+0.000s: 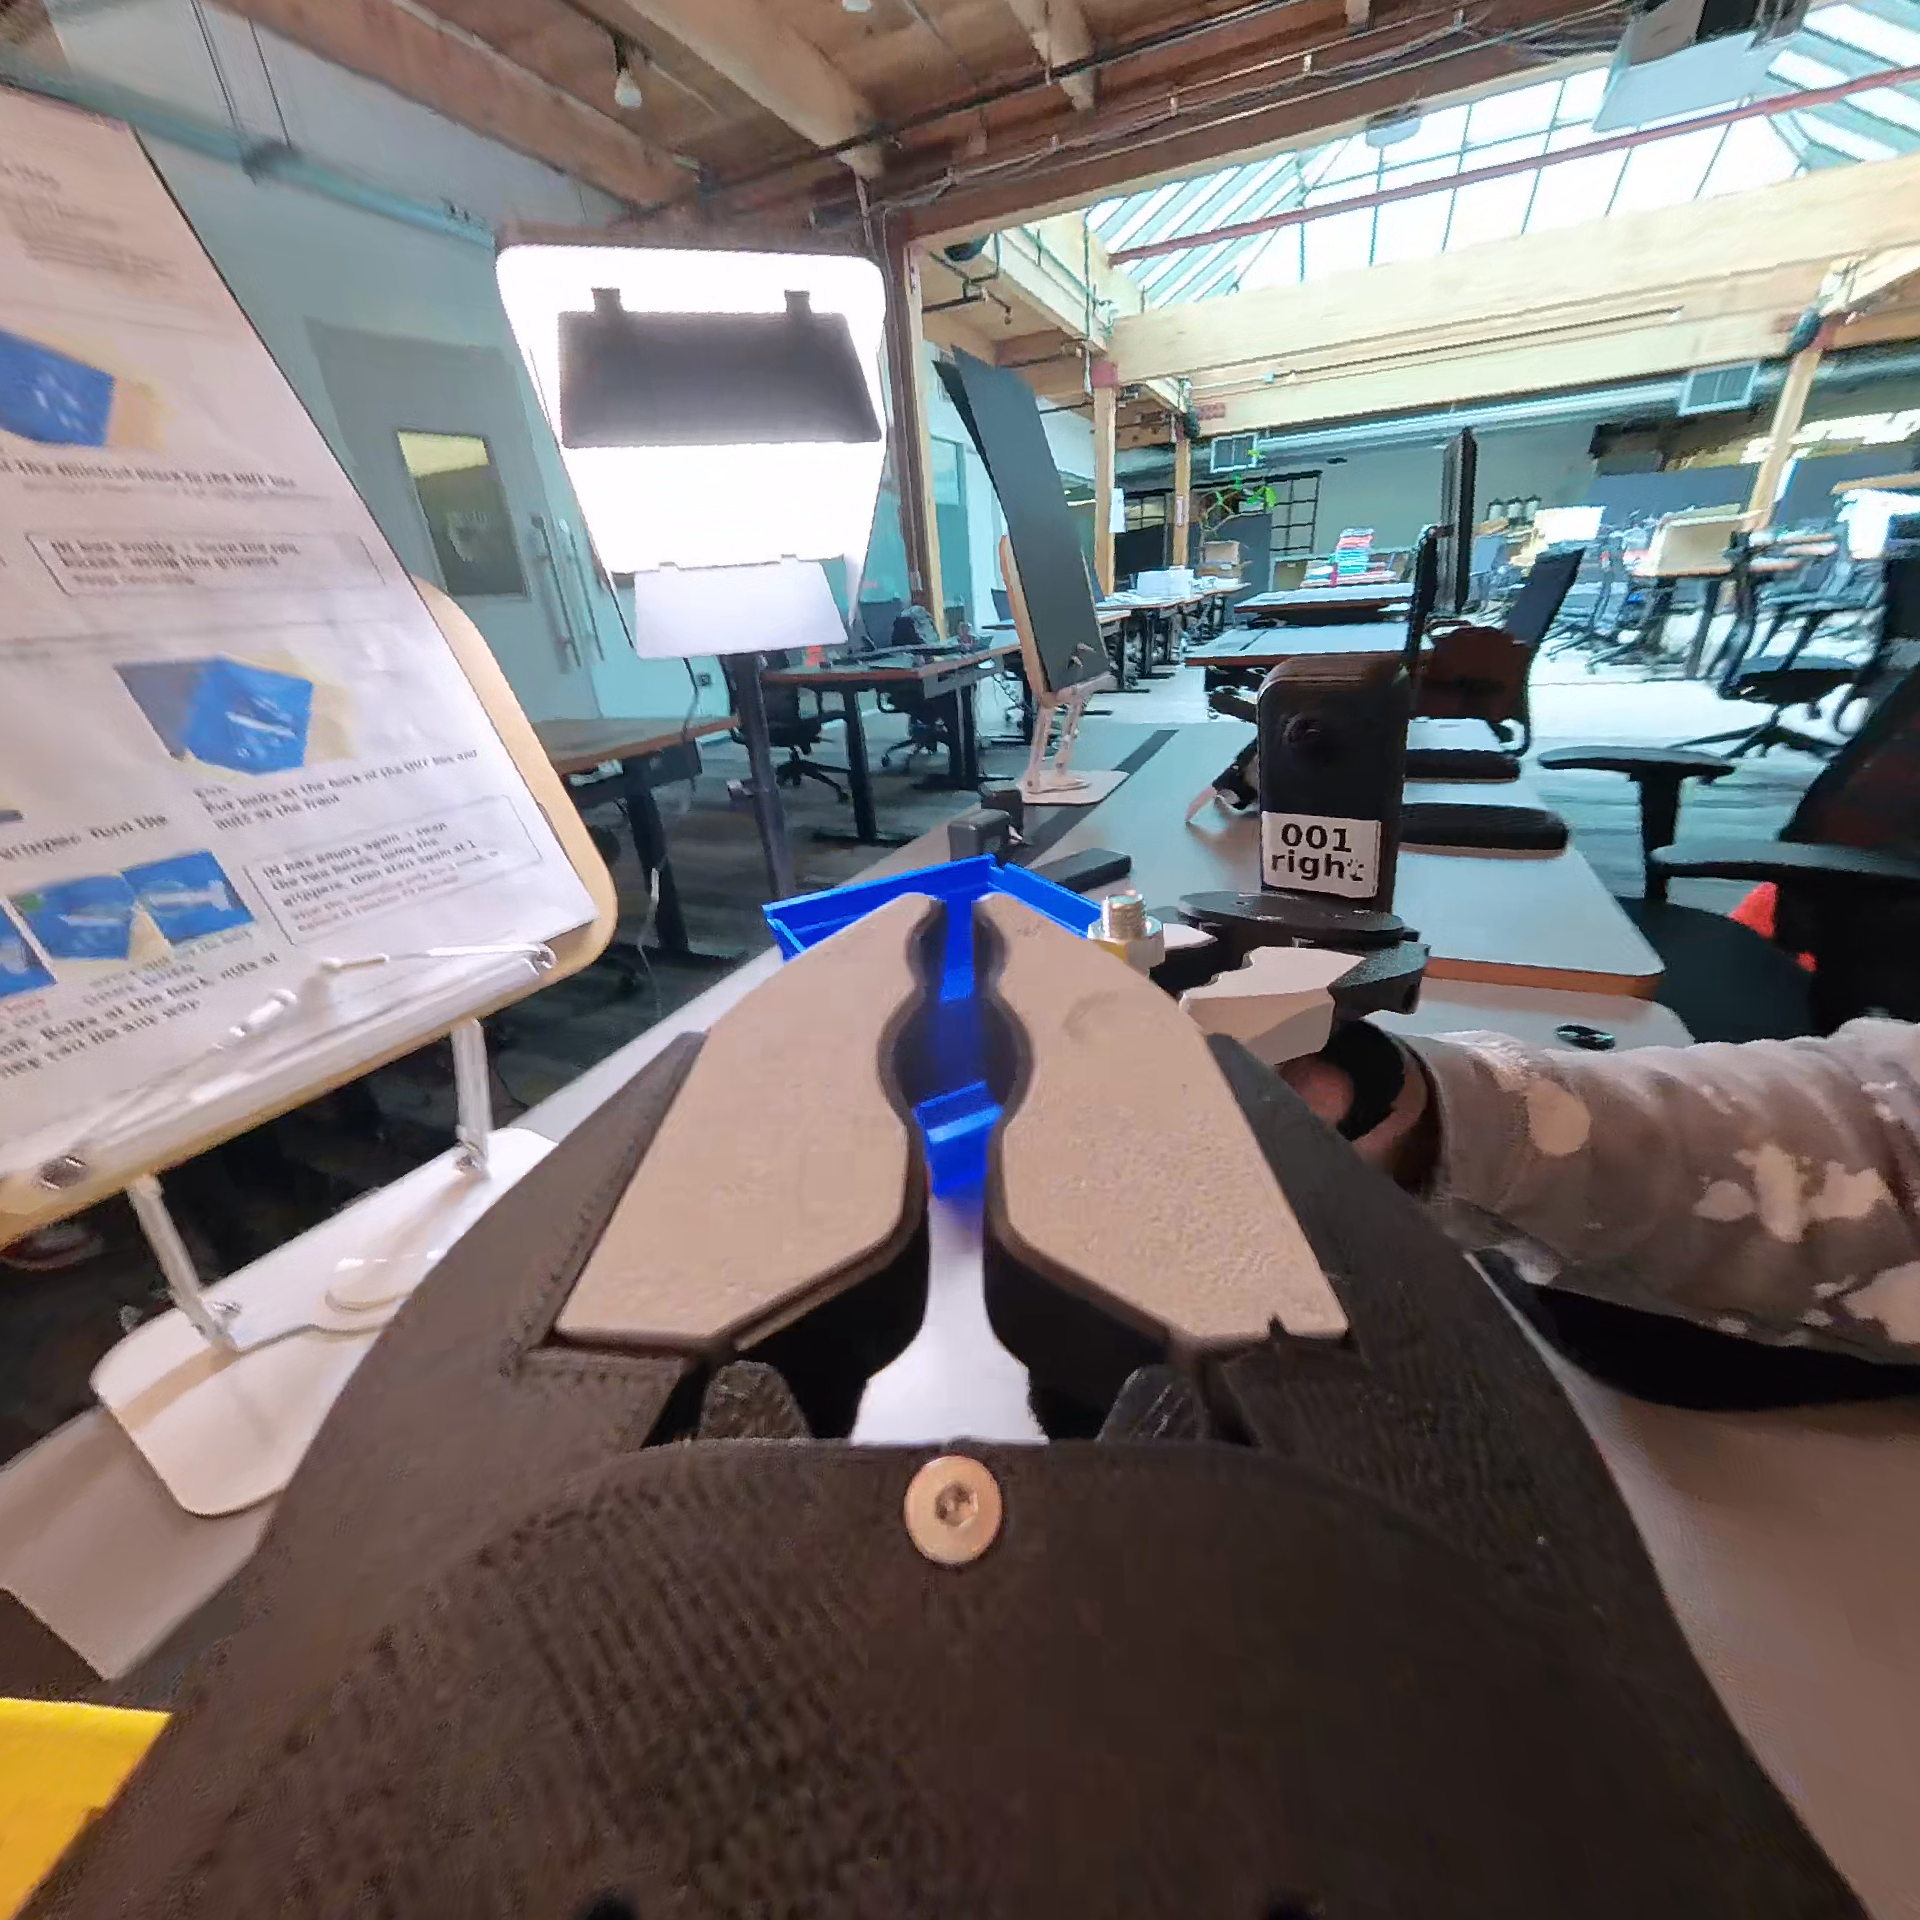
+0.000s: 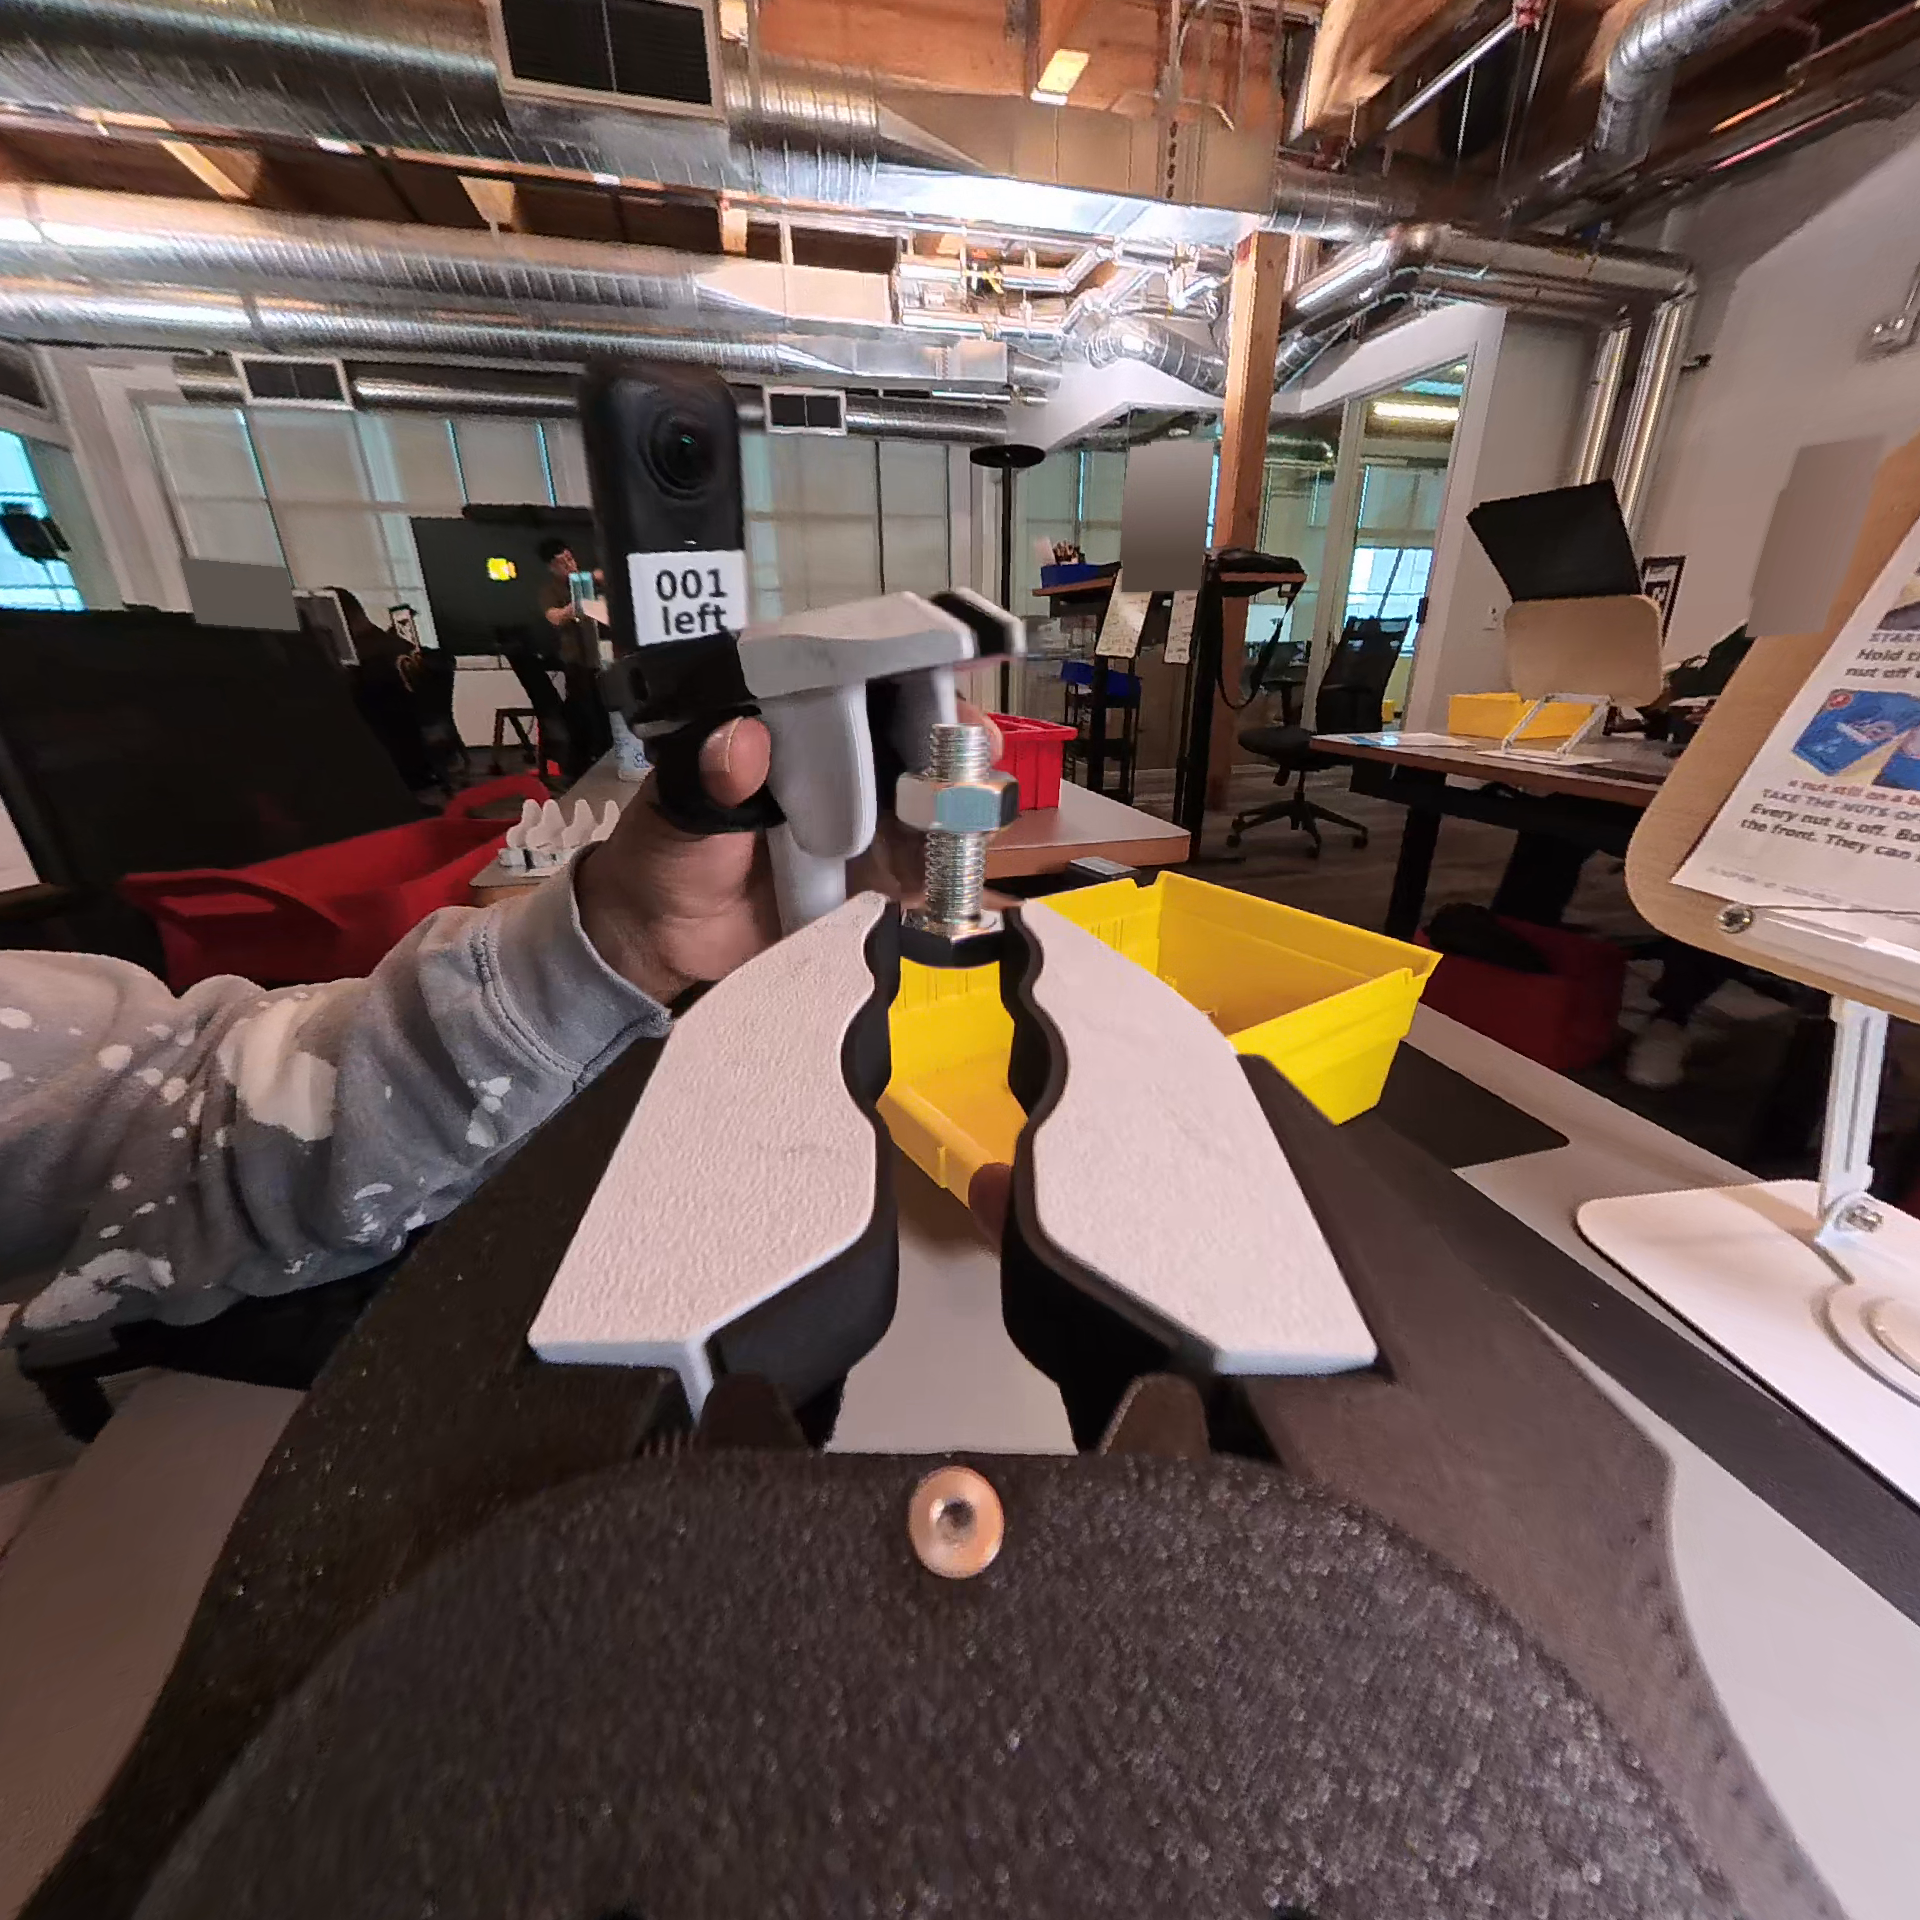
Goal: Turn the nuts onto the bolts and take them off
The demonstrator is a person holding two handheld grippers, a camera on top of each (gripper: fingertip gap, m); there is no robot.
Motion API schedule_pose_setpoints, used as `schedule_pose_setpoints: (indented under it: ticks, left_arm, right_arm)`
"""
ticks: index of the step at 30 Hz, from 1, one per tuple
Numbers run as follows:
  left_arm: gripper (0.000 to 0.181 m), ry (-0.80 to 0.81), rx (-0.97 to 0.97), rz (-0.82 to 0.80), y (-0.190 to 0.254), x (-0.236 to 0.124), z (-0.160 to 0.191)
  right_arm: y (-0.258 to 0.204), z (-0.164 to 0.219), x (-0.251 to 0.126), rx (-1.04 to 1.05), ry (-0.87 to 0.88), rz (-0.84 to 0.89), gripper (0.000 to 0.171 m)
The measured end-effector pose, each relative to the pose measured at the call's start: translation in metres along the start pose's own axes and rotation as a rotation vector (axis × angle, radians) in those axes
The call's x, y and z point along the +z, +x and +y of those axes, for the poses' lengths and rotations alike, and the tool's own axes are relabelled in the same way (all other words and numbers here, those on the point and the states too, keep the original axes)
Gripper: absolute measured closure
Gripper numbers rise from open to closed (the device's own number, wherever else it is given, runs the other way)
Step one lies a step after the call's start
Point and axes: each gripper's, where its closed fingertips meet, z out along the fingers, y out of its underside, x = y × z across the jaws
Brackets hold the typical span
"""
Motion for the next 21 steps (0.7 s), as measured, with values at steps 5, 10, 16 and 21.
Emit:
schedule_pose_setpoints:
  ticks: [5,10,16,21]
  left_arm:
    - [0.181,0.009,0.290,-0.109,-0.007,-0.012,-0.010]
    - [0.181,0.009,0.382,-0.152,-0.007,-0.019,-0.016]
    - [0.181,-0.037,0.073,-0.009,0.013,0.002,-0.001]
    - [0.153,-0.129,-0.076,0.080,0.033,0.022,0.020]
  right_arm:
    - [-0.002,0.005,0.003,0.005,-0.025,-0.008,0.152]
    - [-0.004,0.010,0.006,-0.004,-0.050,-0.010,0.153]
    - [-0.001,0.020,0.009,-0.018,-0.096,0.019,0.153]
    - [0.007,0.020,0.007,-0.014,-0.088,0.058,0.153]
